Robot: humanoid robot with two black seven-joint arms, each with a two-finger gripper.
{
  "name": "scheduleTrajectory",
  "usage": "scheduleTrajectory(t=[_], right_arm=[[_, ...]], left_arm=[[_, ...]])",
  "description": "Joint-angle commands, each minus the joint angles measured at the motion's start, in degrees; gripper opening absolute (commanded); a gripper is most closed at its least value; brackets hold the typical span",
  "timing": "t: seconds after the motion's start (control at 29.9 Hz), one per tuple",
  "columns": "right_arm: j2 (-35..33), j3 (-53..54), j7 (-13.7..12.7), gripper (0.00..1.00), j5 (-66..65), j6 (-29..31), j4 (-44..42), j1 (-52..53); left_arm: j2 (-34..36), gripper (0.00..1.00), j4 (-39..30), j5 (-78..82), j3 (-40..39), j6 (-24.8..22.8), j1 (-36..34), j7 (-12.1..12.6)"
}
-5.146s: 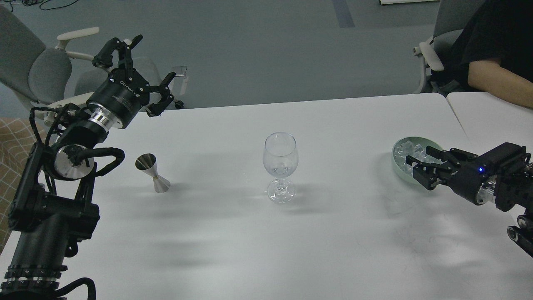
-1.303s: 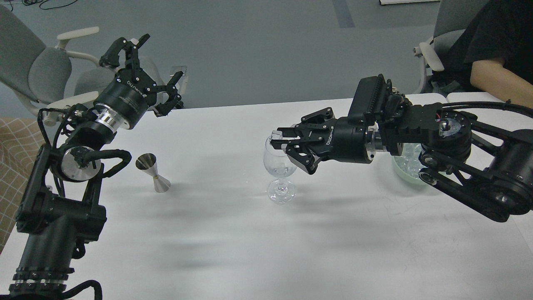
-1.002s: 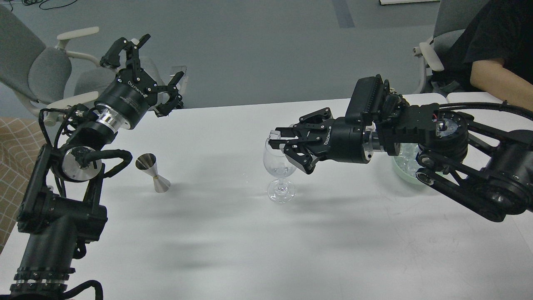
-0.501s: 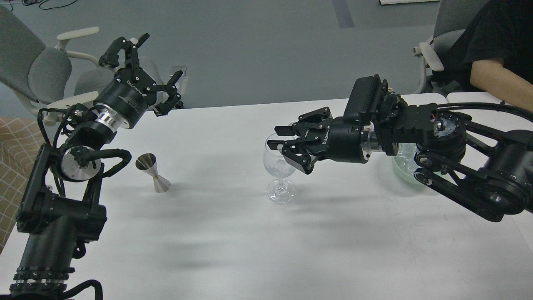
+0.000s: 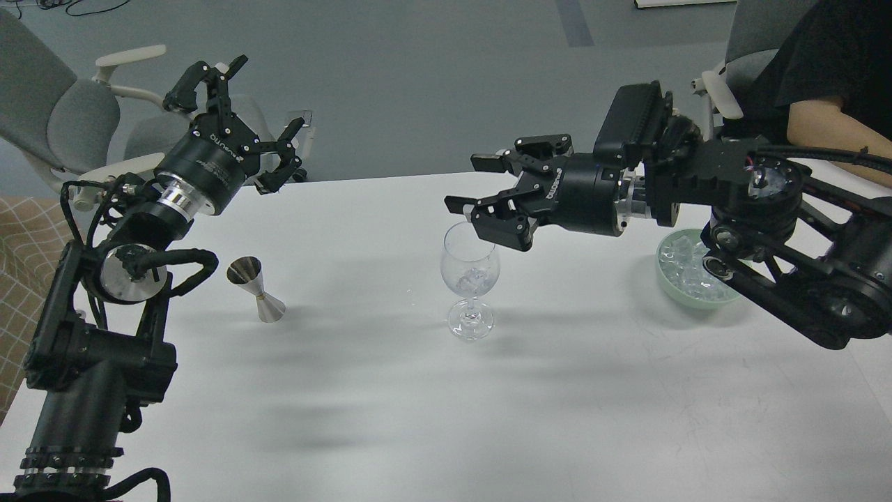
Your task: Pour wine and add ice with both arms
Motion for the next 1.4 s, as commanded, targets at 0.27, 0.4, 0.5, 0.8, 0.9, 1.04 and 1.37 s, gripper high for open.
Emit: scheduleTrajectory(t=[0.27,0.4,0.5,0.8,0.9,1.04,1.37], right_arm=[[5.8,9.6,0.2,1.0,19.3,-1.0,-29.0,15.8],[8.6,11.0,0.2,1.0,29.4,-0.9,-42.6,20.4],[10.3,10.9,0.1,0.99,37.2,-0.9,-50.1,22.6],[16.0,11.1,0.1,0.94,64.3,-1.1,-63.2,23.0],[17.7,11.3,0.3,0.96,76.2,-2.0,-63.6,19.8],[19.0,11.3,0.4,0.99,85.3,-1.5,-63.5,17.0],[22.4,13.3,1.7,1.0,93.1,-1.1,-63.1,13.9]], left_arm=[[0.6,0.98,2.2,0.7,0.5,0.7,-1.3,-0.2],[2.5,0.98,5.1,0.8,0.5,1.3,-3.1,-2.9],[3.2,0.98,9.1,0.9,0.7,2.8,-4.9,-6.4],[3.1,0.98,22.5,0.7,3.5,3.7,-12.4,-11.2],[2.7,0.96,30.5,0.6,6.7,4.0,-16.9,-15.2],[2.7,0.96,36.8,0.9,10.0,4.8,-20.4,-22.0],[-0.5,0.98,38.3,0.8,12.5,-5.7,-21.1,-28.5]])
